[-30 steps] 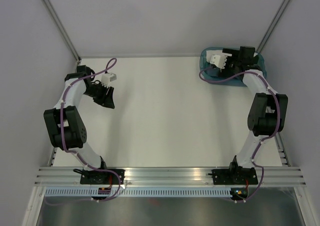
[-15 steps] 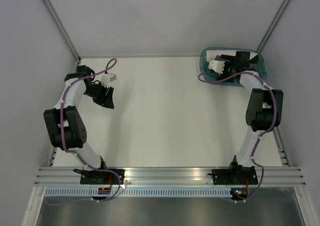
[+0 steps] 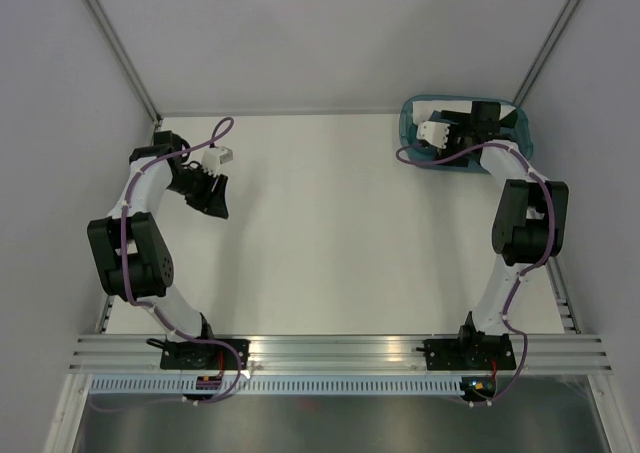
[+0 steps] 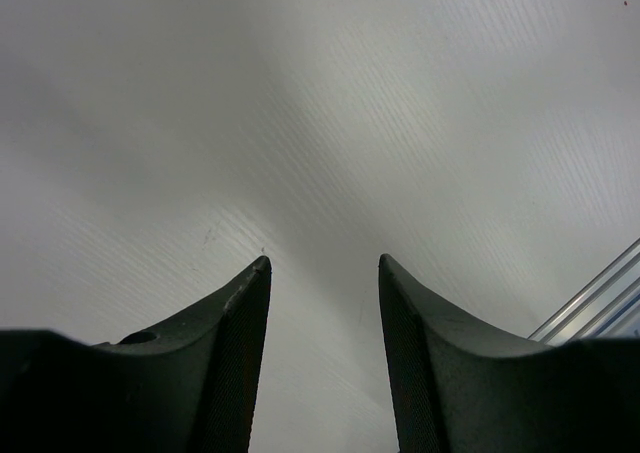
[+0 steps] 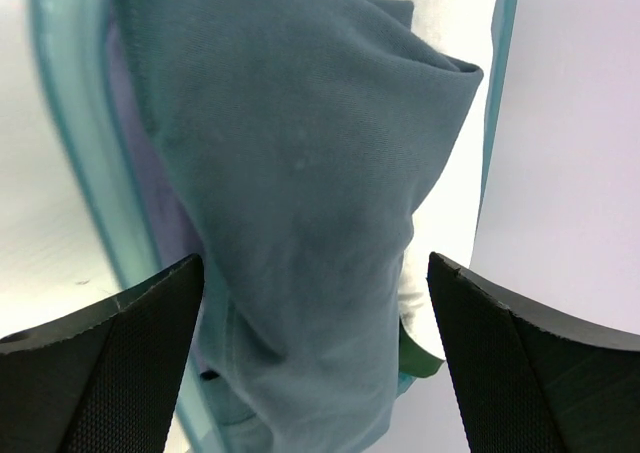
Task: Roll the t-shirts
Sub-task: Place the rolled tshirt into the container
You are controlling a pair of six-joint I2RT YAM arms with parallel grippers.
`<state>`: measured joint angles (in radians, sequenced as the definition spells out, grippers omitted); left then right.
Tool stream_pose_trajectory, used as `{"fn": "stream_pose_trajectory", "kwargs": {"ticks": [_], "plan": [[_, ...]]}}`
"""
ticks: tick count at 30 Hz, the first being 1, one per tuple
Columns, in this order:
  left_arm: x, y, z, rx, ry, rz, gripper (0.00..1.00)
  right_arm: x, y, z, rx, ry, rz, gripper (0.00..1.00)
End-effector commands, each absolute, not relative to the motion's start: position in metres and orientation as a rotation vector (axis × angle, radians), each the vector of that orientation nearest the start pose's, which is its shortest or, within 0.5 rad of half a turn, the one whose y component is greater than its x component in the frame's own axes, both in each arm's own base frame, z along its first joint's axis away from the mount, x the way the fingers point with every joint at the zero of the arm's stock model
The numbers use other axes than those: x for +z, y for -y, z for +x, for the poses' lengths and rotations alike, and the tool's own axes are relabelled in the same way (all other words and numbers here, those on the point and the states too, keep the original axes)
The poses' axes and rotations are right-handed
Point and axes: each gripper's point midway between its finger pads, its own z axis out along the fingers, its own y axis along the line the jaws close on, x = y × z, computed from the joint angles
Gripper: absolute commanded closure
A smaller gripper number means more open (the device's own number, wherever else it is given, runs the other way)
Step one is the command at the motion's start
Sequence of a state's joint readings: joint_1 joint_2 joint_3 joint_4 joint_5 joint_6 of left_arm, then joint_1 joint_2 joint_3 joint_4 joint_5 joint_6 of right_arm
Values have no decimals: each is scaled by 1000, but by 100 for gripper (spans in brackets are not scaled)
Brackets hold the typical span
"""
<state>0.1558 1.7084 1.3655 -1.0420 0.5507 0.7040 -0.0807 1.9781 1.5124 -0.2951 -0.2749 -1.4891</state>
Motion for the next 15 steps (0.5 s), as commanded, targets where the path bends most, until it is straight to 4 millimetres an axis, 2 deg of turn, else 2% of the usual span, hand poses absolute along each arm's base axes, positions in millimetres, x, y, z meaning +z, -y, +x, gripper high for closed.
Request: {"fn": "stream_pose_trajectory", "kwargs": {"ticks": [1,8,11,12,14,15], "plan": [[112,15,335,-563,-2537,836,47,157,14,531,-388,-1646,-1638,2],[115,12,335,-540,-2532,861,45,168,16,518,-398,-1658,-1658,2],[115,13,334,-553,-2528,864,45,187,11,519,-382,-1629,-1615,2],[115,14,334,-557,-2527,864,45,199,7,520,-361,-1648,-1522,2],[115,14,334,-560,-2528,860,45,230,6,537,-368,-1630,-1310,2],[114,15,334,-570,-2526,859,45,251,8,546,-311,-1658,-1101,2]]}}
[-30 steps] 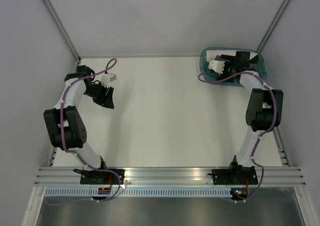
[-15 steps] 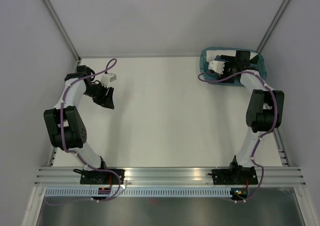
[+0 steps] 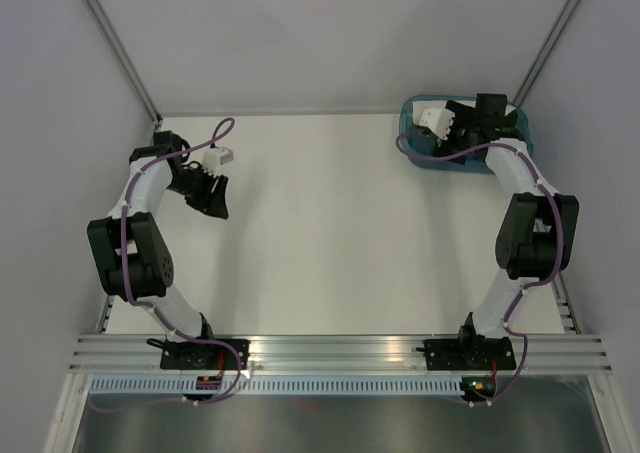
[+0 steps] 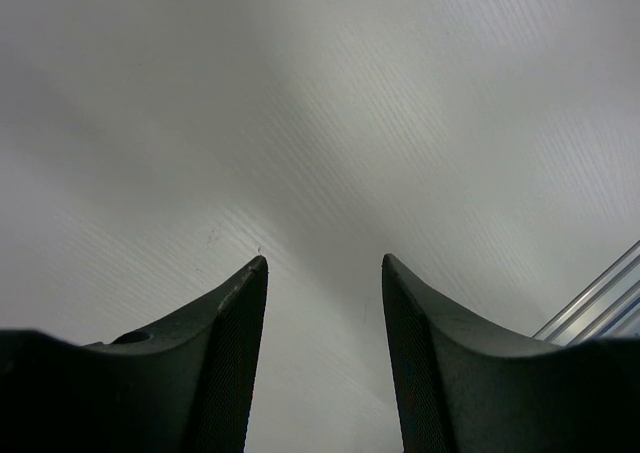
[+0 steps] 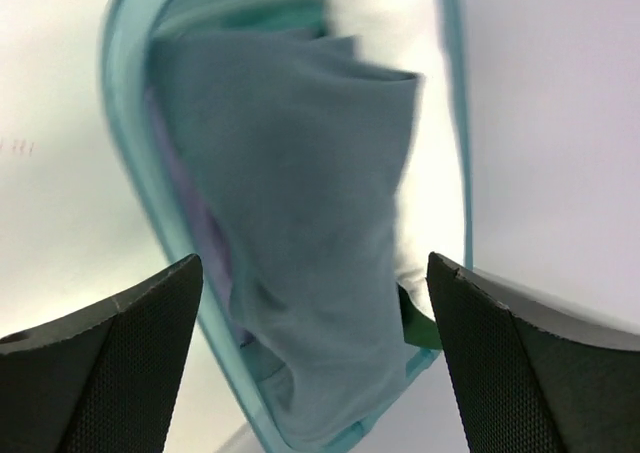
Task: Roll the t-shirts
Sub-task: Place the rolled tshirt into the container
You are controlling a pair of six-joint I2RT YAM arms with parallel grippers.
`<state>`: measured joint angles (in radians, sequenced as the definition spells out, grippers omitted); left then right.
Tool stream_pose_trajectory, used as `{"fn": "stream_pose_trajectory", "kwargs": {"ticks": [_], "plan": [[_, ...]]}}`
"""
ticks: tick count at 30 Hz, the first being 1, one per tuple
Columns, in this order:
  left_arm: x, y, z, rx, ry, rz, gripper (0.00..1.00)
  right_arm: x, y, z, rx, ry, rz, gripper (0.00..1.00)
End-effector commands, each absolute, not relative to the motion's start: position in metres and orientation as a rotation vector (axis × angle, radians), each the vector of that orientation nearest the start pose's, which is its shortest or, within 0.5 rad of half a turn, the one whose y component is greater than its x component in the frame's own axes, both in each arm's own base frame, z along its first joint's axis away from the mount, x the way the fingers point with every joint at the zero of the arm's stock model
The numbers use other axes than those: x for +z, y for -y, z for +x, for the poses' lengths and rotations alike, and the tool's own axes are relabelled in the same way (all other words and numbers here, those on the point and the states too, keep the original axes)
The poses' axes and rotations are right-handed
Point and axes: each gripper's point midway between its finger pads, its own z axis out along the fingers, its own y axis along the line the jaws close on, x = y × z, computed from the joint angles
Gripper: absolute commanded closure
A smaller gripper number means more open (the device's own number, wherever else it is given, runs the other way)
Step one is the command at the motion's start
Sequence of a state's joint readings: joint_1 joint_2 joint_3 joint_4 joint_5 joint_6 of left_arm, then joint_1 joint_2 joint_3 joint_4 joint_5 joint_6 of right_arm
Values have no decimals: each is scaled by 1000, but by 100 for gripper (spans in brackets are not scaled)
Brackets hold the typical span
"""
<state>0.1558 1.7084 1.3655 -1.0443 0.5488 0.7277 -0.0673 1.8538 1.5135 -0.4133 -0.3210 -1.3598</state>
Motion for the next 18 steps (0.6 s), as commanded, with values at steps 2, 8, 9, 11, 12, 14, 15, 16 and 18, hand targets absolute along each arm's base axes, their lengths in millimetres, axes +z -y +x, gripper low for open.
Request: {"fn": "stream_pose_trajectory", "kwargs": {"ticks": [2,8,9,11,12,14,15,16,18], "plan": [[115,17,335,-585,-2522,856,45,263,14,553,-251,-1711,-919,40],[114,21,339,-620,-2522,824,45,223,18,566,-48,-1887,-475,100],[114,20,338,-615,-2521,831,45,213,25,568,-65,-1915,-419,100],[113,20,336,-616,-2523,838,45,196,43,569,-105,-1966,-282,100],[113,20,336,-616,-2525,836,45,189,46,568,-106,-1983,-252,100],[112,21,336,-628,-2521,837,45,174,53,567,-107,-2028,-215,100],[111,22,336,-634,-2522,836,45,164,55,568,-107,-2057,-204,100],[110,22,336,-638,-2523,835,45,155,57,564,-99,-2098,-194,100],[109,23,336,-652,-2524,831,45,136,57,558,-70,-2143,-160,100]]}}
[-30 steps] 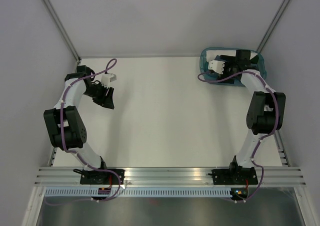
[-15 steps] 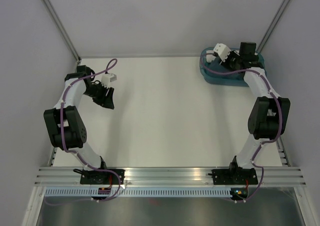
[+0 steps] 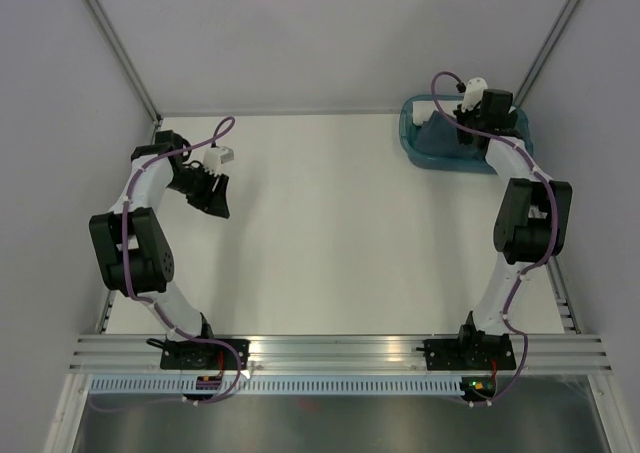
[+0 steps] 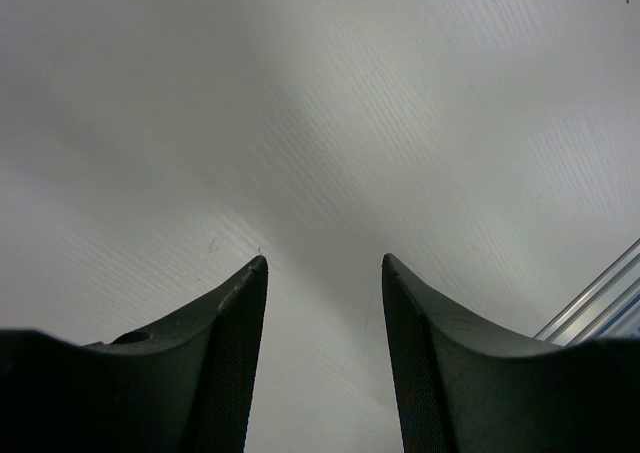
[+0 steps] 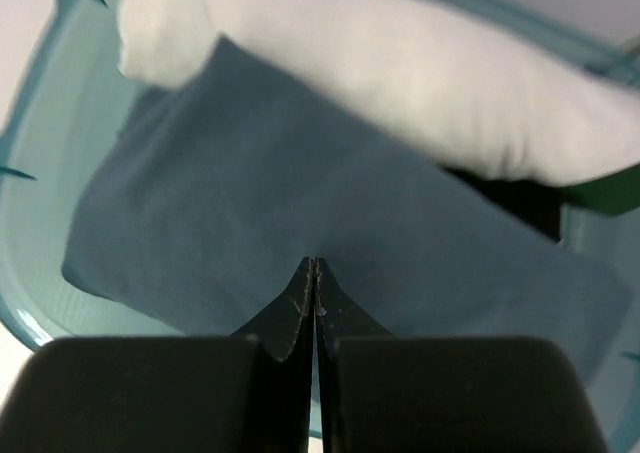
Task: Roll the t-shirts
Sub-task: Place the rolled tshirt into the container
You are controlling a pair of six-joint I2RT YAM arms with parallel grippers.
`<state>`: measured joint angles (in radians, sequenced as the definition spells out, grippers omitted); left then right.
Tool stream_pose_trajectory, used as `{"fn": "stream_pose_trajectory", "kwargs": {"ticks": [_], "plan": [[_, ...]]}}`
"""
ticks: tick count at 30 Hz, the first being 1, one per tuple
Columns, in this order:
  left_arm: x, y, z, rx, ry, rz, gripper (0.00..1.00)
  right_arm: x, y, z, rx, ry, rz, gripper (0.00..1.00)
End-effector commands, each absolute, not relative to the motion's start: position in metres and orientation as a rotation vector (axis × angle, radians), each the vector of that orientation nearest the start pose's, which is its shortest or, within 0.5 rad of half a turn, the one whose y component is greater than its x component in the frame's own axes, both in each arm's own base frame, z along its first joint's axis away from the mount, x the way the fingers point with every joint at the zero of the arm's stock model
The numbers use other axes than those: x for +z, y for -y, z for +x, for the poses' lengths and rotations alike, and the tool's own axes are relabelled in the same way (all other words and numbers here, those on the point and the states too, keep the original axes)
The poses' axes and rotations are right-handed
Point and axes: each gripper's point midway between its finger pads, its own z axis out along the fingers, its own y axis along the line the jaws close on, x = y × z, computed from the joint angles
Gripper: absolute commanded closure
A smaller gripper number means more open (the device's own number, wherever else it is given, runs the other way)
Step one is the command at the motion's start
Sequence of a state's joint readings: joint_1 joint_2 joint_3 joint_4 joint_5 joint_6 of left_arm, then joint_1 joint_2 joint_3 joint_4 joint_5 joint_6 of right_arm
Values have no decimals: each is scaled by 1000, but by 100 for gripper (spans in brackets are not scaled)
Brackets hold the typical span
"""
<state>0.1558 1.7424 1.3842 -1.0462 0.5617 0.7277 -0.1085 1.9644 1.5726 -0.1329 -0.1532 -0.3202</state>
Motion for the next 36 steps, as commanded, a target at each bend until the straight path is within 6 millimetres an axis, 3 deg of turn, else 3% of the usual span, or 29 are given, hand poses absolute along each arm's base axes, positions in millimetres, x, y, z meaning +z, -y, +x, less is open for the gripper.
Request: {"fn": "stream_pose_trajectory", "kwargs": {"ticks": [1,5,11,16,19,23,26,27,29,30,36], "plan": [[109,23,336,-651,-2522,832,45,130,57,557,-67,-2152,-154,100],[109,23,335,-654,-2527,827,45,103,56,549,-45,-2227,-113,100],[106,23,334,-659,-2535,827,45,90,53,537,-25,-2262,-110,100],[106,23,335,-656,-2535,828,44,121,49,533,-73,-2194,-170,99],[105,22,335,-654,-2539,826,45,135,35,534,-130,-2186,-261,100],[107,22,336,-647,-2535,826,44,134,-17,537,59,-2167,-342,98],[108,21,336,-637,-2532,832,44,116,-17,546,71,-2202,-284,99],[109,21,336,-634,-2531,835,44,100,-17,549,79,-2234,-274,99],[109,20,336,-627,-2532,836,44,95,-18,557,91,-2245,-251,99],[109,20,335,-625,-2532,839,45,80,-17,559,86,-2275,-243,99],[109,18,336,-616,-2536,836,44,58,-11,569,59,-2329,-214,100]]}}
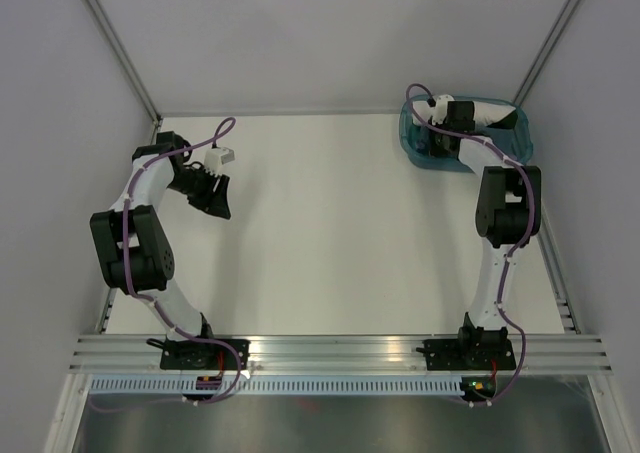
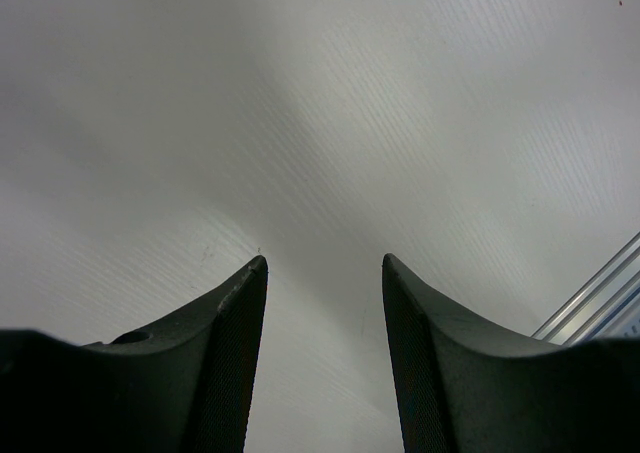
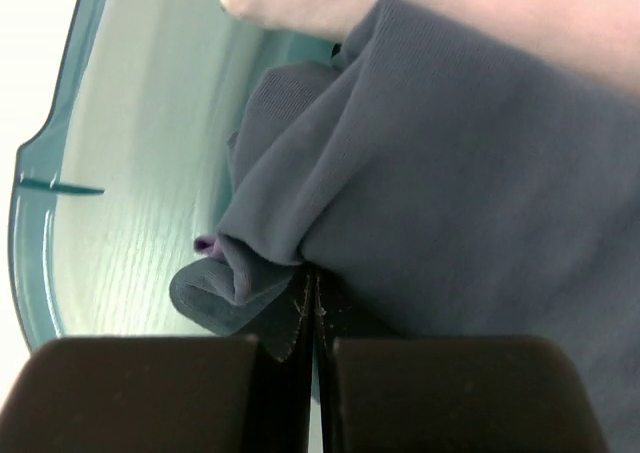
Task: Roll the t-shirts
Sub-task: Place the rolled tshirt into the container
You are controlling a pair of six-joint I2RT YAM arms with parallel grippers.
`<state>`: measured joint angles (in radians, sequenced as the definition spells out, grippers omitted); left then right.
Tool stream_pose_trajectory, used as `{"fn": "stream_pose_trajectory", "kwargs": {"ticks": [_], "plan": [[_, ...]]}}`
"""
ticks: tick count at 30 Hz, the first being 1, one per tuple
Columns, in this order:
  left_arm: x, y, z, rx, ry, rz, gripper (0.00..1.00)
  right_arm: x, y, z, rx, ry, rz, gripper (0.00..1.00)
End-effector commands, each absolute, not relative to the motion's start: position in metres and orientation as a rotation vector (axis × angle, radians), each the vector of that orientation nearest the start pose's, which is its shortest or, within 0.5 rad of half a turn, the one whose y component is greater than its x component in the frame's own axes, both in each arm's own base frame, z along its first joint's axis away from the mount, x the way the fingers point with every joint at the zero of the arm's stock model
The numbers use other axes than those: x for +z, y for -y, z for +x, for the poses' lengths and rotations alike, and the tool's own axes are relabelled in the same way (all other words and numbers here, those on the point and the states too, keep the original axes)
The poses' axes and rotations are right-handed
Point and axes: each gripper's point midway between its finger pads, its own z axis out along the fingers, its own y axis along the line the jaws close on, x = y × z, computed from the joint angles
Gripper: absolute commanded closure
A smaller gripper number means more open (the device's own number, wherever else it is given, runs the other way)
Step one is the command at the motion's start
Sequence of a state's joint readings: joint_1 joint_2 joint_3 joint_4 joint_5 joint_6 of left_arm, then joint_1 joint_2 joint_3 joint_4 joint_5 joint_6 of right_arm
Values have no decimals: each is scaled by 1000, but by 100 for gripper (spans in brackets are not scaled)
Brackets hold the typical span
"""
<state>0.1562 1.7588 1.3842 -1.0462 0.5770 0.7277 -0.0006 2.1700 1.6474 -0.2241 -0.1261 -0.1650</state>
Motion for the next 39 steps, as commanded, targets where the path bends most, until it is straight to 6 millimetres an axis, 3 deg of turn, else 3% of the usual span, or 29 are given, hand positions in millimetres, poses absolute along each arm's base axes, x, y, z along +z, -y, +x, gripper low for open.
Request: {"fn": "stream_pose_trajectory", "kwargs": {"ticks": [1,5,7,10,13,15,17,19,20,21,22,23,24,25,26,29,34,39], "plan": [[108,19,336,-619,-2536,838,44,58,-27,568,74,-2331,-255,100],[107,19,337,-631,-2538,829,44,58,-42,564,91,-2333,-326,100],[107,20,337,-637,-2536,828,44,78,-47,563,110,-2275,-334,99],[105,19,336,-631,-2542,836,44,130,-50,565,122,-2160,-332,94],[104,18,336,-626,-2545,838,44,193,-53,575,152,-1999,-277,77],[104,19,337,-633,-2545,835,44,223,-46,586,166,-1908,-185,69],[105,21,337,-644,-2539,831,44,233,-32,602,125,-1871,-106,52],[105,21,337,-650,-2537,830,44,230,-28,614,143,-1876,-40,43],[105,21,337,-650,-2540,827,44,210,-28,623,153,-1910,-19,40],[105,21,336,-651,-2541,826,44,219,-27,632,152,-1893,-2,36],[104,21,336,-651,-2541,828,44,215,-28,638,169,-1899,25,32],[105,21,336,-648,-2541,828,44,195,-26,645,165,-1930,44,31],[105,21,335,-648,-2544,828,44,200,-23,652,145,-1917,61,31],[104,20,335,-646,-2545,826,44,188,-22,656,129,-1933,68,30],[104,20,334,-647,-2546,826,44,189,-21,659,116,-1927,68,30],[104,20,332,-646,-2547,831,44,176,-27,662,113,-1948,32,31],[102,21,332,-653,-2548,832,44,153,-37,648,92,-2018,-29,37],[103,21,332,-655,-2548,832,44,134,-33,643,43,-2055,-43,40]]}}
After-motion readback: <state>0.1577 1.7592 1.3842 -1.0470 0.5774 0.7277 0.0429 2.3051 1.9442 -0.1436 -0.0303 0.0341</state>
